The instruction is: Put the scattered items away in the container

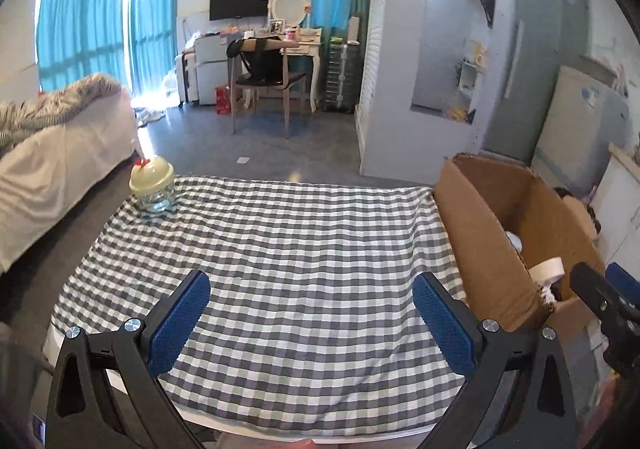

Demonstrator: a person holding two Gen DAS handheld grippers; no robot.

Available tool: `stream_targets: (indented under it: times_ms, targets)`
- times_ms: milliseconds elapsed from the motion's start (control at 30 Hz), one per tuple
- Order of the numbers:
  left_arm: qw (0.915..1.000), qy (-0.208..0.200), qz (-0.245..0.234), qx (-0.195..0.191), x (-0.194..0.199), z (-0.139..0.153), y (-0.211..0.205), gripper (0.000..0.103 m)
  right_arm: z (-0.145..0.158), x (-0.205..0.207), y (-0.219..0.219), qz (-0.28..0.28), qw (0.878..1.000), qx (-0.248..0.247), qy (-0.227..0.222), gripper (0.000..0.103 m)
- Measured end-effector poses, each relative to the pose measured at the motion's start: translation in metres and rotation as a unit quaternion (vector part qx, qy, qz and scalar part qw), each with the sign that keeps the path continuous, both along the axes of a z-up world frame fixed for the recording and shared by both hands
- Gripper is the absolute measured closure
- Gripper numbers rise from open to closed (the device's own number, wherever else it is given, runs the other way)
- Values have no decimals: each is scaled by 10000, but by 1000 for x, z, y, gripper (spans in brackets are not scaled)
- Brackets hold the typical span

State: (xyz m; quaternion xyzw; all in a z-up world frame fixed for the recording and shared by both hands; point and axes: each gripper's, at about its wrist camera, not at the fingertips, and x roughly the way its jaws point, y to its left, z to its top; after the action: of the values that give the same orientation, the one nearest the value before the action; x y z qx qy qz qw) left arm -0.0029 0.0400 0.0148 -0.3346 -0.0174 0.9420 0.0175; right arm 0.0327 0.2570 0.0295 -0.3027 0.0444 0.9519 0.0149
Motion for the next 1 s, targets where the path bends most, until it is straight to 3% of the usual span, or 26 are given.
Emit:
stream_targets:
  times_ms: [1000]
  targets:
    - [9997,23,-64,-250,-1,-2,7,0,-8,1,-9,31,9999,-1,-166,0]
